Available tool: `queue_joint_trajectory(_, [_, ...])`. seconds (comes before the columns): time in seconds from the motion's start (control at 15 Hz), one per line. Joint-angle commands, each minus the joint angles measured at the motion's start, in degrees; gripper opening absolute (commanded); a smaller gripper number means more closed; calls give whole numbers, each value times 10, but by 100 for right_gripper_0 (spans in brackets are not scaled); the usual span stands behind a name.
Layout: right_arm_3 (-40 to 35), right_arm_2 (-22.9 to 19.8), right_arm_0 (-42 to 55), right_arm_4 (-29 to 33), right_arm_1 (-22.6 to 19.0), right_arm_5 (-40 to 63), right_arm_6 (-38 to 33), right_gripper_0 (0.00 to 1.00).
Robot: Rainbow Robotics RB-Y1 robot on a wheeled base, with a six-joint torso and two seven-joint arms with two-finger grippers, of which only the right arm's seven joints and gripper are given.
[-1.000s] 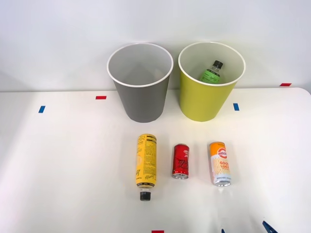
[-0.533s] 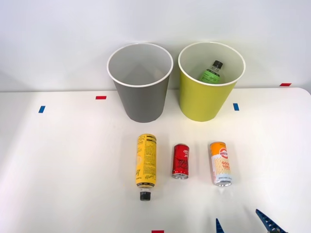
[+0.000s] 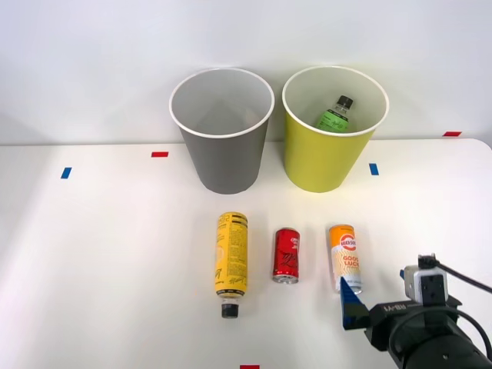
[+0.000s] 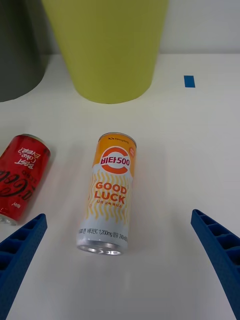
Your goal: Put cans in the gray bin, plastic bottles in the light green bin
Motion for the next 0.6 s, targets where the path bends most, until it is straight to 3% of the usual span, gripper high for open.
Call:
queue_joint_trajectory(0.07, [-1, -12, -99, 17, 13, 132, -68, 100])
queue_joint_trajectory(0.6, [8, -17, -311, 45, 17, 473, -192, 100])
